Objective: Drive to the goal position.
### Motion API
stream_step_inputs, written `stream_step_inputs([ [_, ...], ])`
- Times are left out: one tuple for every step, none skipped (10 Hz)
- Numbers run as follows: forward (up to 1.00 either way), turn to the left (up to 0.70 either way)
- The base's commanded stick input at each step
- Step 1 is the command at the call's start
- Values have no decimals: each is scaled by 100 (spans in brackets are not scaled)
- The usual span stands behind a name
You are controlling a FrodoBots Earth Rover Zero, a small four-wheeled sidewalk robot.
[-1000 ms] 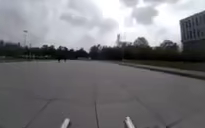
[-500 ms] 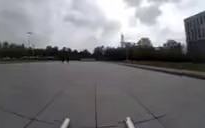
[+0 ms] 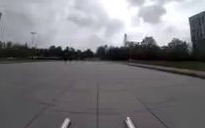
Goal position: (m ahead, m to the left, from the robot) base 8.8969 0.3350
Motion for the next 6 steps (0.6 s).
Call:
stream_step_inputs([
  [100, 0],
  [100, 0],
  [100, 0],
  [100, 0],
  [100, 0],
  [100, 0],
])
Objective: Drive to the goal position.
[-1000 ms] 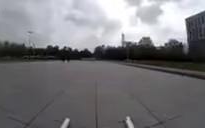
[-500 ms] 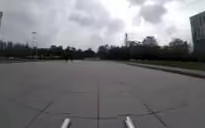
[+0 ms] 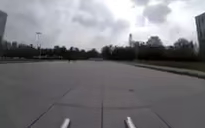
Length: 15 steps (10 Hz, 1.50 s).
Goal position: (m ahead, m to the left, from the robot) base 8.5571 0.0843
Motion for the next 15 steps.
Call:
stream_step_inputs([
  [100, 0],
  [100, -38],
  [100, -40],
  [100, -36],
  [100, -21],
  [100, 0],
  [100, -5],
  [100, -37],
  [100, -40],
  [100, -40],
  [100, -40],
  [100, -10],
  [100, 0],
  [100, -1],
  [100, -18],
])
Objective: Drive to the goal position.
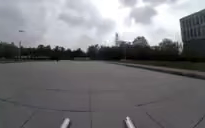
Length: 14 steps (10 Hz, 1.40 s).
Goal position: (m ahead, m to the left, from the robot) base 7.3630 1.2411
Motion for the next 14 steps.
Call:
stream_step_inputs([
  [100, -34],
  [100, -28],
  [100, -7],
  [100, 0],
  [100, 0],
  [100, 0],
  [100, 0],
  [100, 0],
  [100, 0],
  [100, 0],
  [100, 0],
  [100, 0],
  [100, 0],
  [100, 0],
])
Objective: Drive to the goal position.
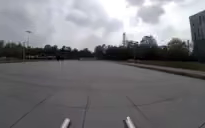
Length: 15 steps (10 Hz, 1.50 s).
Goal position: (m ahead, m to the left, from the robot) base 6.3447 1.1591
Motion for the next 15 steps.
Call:
stream_step_inputs([
  [100, 0],
  [100, 0],
  [100, 0],
  [100, 0],
  [100, 0],
  [100, 0],
  [100, 0],
  [100, 0],
  [100, -1],
  [100, -6],
  [100, -25],
  [100, -39],
  [100, -23],
  [100, -4],
  [100, -12],
])
